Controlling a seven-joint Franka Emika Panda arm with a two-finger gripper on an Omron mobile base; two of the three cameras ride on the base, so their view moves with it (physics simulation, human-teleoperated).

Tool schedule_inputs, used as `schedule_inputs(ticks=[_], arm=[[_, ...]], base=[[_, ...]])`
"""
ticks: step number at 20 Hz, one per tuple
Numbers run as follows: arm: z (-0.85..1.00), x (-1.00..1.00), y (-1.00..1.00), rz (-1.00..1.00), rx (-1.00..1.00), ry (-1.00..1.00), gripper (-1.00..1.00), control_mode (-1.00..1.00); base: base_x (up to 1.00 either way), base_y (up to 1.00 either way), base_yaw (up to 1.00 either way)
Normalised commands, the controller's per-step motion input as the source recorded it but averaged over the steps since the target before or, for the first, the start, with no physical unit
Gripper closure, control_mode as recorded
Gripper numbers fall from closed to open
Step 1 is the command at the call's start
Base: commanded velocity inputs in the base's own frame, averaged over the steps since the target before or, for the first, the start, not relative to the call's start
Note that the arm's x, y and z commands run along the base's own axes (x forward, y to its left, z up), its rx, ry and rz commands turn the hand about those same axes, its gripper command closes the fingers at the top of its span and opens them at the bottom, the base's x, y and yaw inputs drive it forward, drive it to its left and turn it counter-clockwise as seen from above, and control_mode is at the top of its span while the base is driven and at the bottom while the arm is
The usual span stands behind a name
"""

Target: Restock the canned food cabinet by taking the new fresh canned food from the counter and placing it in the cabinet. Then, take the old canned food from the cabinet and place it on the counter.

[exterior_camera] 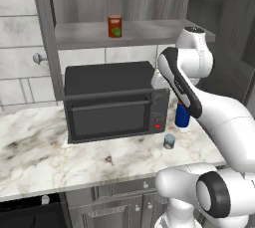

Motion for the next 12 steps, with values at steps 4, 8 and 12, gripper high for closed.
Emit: schedule_inputs(ticks=[4, 8, 12], arm=[[-0.18, -0.02, -0.01, -0.01, 0.00, 0.00, -1.00, -1.00], [-0.91, -0.01, -0.08, 0.00, -0.05, 0.12, -1.00, -1.00], [-1.00, -0.01, -0.04, -0.03, -0.09, 0.24, -1.00, -1.00]], base=[[0.00, 0.00, 0.00], [0.00, 0.00, 0.00], [0.00, 0.00, 0.00]])
